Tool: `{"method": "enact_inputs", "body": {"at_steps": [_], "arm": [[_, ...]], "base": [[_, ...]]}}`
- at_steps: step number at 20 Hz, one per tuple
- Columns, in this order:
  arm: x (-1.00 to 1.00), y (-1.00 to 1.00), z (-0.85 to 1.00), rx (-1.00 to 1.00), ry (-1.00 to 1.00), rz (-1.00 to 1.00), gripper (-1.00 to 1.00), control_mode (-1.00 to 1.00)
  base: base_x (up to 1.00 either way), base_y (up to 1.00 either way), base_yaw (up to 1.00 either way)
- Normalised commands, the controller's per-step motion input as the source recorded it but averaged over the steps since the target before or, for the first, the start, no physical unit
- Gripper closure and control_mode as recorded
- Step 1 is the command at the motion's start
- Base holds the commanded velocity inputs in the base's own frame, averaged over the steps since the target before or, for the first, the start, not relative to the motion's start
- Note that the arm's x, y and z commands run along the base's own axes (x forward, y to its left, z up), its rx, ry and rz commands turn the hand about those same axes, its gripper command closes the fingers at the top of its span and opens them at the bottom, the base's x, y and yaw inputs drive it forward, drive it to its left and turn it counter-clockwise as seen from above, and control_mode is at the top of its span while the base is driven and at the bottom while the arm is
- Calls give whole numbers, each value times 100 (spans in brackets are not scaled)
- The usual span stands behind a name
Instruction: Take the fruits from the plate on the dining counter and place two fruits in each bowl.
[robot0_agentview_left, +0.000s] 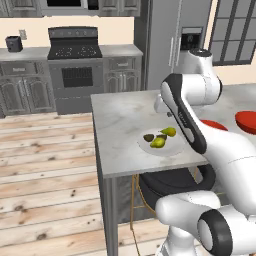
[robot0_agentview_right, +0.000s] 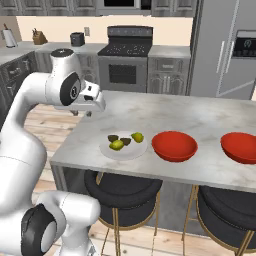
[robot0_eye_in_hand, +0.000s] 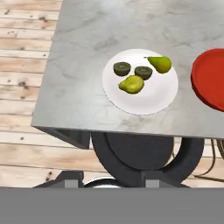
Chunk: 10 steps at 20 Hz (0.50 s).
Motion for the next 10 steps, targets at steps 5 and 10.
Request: {"method": "enact_inputs", "body": {"at_steps": [5, 10], "arm": [[48, -41, -21, 0, 5, -9, -100, -100], [58, -51, -58, -3, 14, -37, -100, -100]], "base": [[0, 0, 0], [0, 0, 0]]}}
